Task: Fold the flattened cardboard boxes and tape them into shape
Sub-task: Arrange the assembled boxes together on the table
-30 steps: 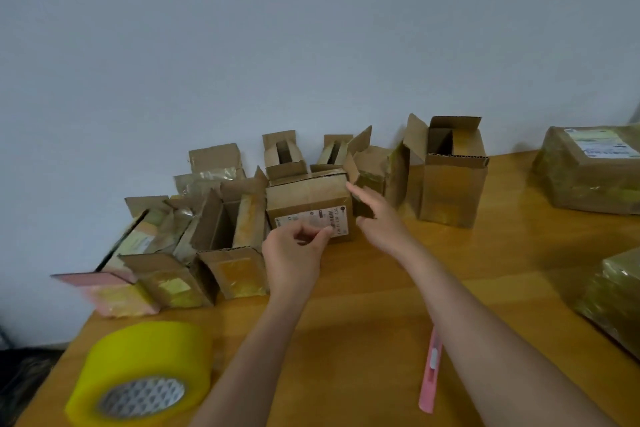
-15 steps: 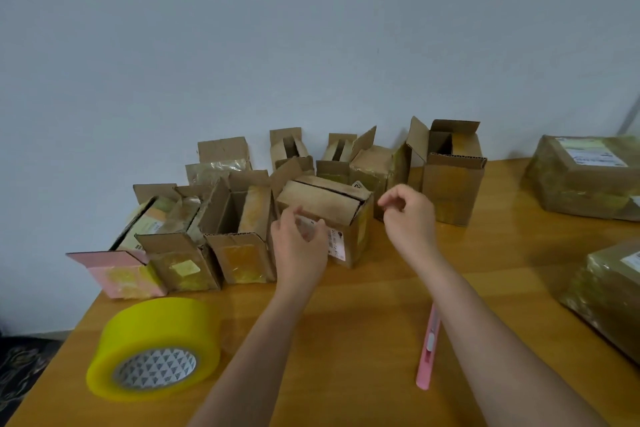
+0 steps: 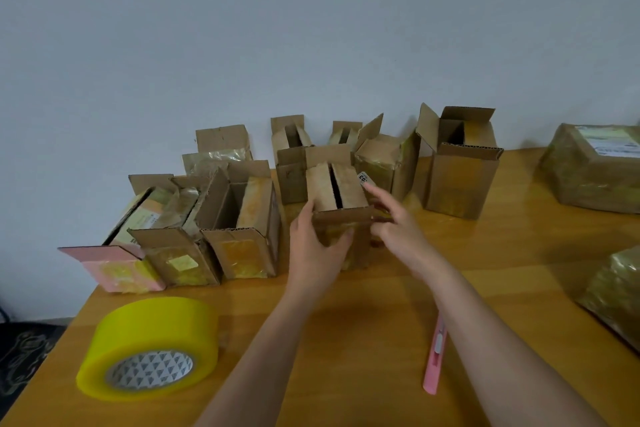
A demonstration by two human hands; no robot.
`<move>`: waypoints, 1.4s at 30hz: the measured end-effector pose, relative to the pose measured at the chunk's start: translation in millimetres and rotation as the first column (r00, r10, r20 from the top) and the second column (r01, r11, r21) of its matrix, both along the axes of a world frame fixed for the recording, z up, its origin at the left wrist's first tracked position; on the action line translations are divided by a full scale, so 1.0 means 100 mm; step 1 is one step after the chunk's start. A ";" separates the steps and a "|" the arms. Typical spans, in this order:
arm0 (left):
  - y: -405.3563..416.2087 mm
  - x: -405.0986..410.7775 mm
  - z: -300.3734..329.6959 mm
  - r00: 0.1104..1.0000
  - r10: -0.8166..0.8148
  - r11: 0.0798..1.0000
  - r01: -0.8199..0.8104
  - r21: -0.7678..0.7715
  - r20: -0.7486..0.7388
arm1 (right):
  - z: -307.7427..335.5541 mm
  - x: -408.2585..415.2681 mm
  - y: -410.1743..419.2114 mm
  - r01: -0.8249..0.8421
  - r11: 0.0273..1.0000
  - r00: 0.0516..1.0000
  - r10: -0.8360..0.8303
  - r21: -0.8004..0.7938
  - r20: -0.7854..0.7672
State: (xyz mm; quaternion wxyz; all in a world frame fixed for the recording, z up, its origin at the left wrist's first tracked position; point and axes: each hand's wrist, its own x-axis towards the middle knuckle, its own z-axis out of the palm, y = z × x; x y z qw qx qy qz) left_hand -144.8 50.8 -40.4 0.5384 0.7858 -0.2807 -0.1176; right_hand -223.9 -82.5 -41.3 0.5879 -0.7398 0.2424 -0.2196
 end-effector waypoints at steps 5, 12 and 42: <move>0.10 -0.07 0.05 0.996 0.061 0.998 -0.062 0.009 0.058 | -0.04 -0.07 0.15 -0.156 0.988 0.988 0.156 -0.011 -0.008; 0.37 -0.19 0.05 0.936 0.202 0.972 -0.227 0.056 0.287 | -0.07 0.05 0.39 -0.154 0.986 0.988 0.155 -0.058 0.008; 0.44 2.58 1.12 0.974 0.019 0.910 -0.110 0.399 0.225 | 1.20 1.71 -0.33 -0.213 0.870 0.941 0.059 -0.445 -0.334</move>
